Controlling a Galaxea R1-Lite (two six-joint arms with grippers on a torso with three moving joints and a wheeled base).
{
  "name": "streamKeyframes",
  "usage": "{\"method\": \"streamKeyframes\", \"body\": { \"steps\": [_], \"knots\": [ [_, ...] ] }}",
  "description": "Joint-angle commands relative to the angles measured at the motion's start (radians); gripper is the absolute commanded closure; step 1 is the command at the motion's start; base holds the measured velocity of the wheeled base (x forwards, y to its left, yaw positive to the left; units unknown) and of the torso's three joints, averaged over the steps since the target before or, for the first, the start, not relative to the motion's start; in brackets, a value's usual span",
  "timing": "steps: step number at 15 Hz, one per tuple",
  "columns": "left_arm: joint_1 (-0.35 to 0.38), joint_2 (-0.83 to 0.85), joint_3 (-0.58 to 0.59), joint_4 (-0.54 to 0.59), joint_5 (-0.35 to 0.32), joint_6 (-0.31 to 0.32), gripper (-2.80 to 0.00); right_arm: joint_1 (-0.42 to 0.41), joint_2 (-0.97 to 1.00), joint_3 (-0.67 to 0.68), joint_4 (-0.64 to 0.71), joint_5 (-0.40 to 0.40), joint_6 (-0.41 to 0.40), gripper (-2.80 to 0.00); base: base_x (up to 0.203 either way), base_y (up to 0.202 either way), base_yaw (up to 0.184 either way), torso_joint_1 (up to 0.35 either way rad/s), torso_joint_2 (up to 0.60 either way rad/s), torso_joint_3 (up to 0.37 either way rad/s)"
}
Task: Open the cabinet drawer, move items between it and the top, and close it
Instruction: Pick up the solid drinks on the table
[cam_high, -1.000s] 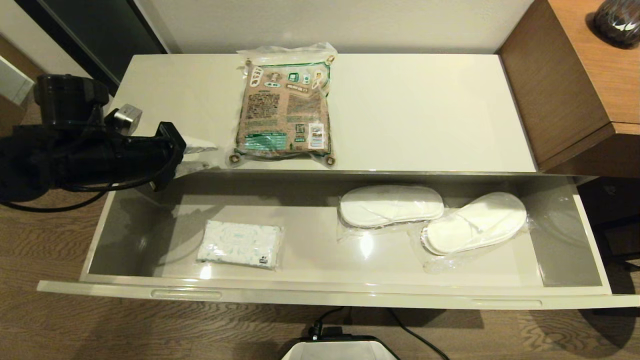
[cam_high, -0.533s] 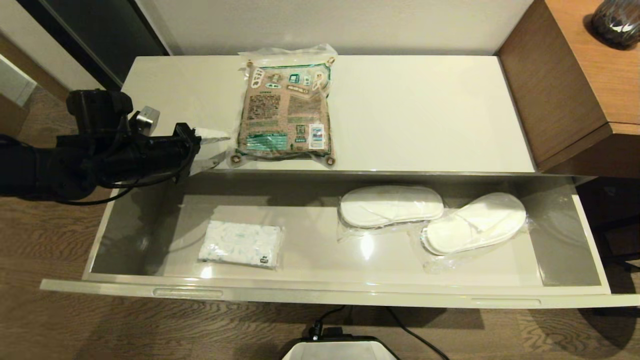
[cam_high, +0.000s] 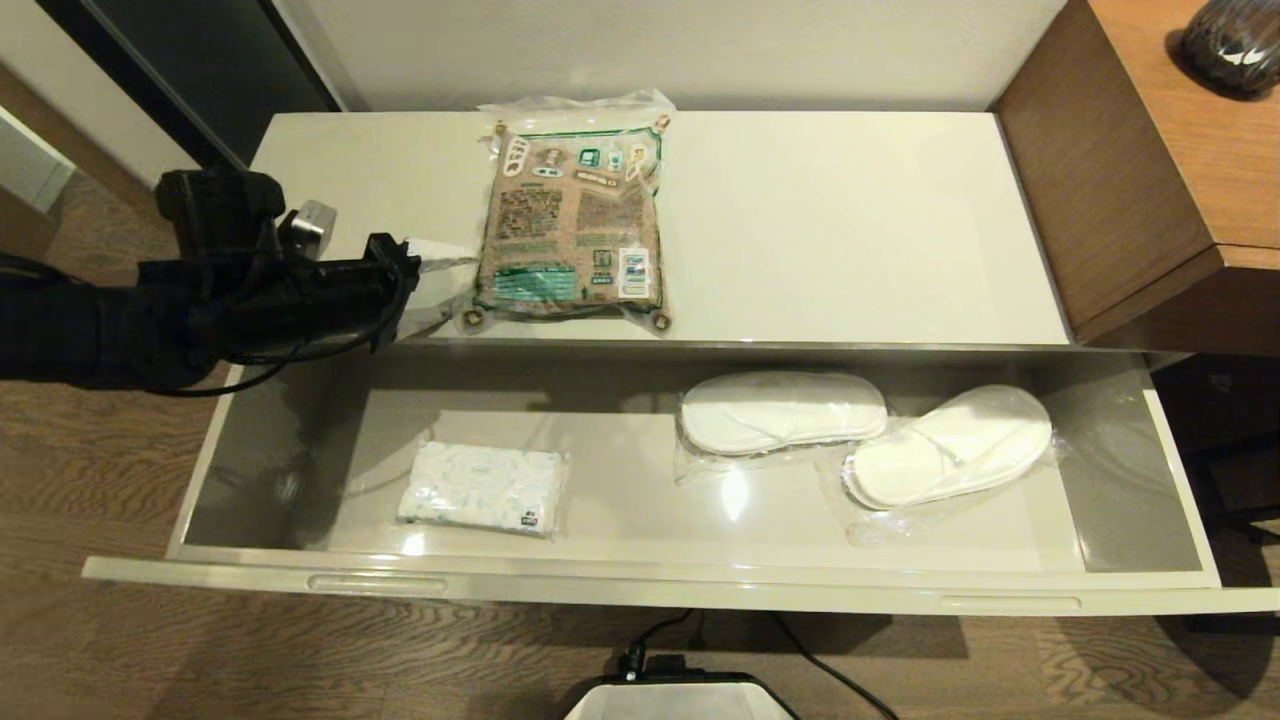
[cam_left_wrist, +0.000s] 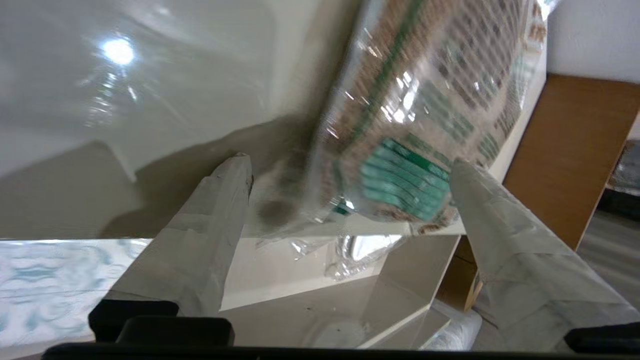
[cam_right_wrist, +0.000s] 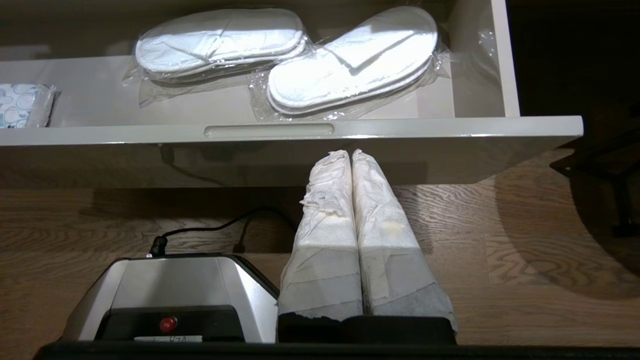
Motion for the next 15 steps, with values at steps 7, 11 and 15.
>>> {"method": "streamKeyframes", "body": {
  "steps": [7, 11, 15],
  "knots": [
    [-0.113, 0.125, -0.014, -0.124, 0.133, -0.007, -2.8, 0.0, -0.017, 0.002, -0.001, 0.0, 0.0, 0.0, 0.0, 0.0, 0.0, 0.0, 0.0, 0.0],
    [-0.079, 0.186, -0.062, -0.119, 0.26, -0.002, -2.8, 0.0, -0.017, 0.002, -0.001, 0.0, 0.0, 0.0, 0.0, 0.0, 0.0, 0.0, 0.0, 0.0],
    [-0.069, 0.189, -0.064, -0.115, 0.29, -0.001, -2.8, 0.0, -0.017, 0.002, -0.001, 0.0, 0.0, 0.0, 0.0, 0.0, 0.0, 0.0, 0.0, 0.0]
  ]
}}
